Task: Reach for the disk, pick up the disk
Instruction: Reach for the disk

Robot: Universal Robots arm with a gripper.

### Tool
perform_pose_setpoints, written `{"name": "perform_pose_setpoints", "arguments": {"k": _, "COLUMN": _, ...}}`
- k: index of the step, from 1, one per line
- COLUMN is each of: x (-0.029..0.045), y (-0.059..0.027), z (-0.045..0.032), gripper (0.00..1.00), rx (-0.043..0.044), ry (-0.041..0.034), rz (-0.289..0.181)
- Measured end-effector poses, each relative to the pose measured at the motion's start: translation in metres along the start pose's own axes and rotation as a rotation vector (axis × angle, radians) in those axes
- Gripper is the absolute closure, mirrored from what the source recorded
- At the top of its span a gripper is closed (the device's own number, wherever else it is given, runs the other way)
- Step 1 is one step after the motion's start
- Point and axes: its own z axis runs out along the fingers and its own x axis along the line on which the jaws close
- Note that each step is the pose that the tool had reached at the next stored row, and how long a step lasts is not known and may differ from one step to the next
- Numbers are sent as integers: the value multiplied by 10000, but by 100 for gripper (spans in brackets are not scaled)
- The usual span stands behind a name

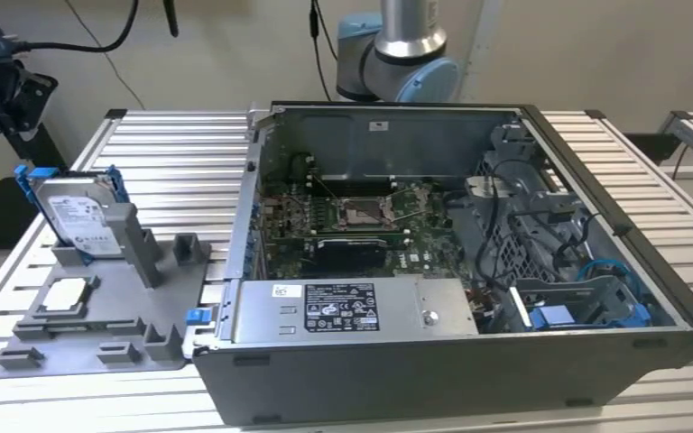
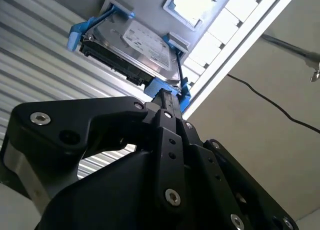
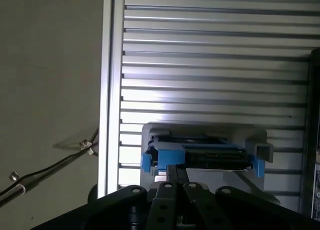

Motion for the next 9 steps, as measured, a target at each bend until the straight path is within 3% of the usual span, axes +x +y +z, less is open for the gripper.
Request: {"name": "perform_pose_setpoints", "arguments": {"k": 9, "x": -1, "y": 27, "z": 3, "gripper": 100, "rx": 0, "ry": 1, "rz": 1}}
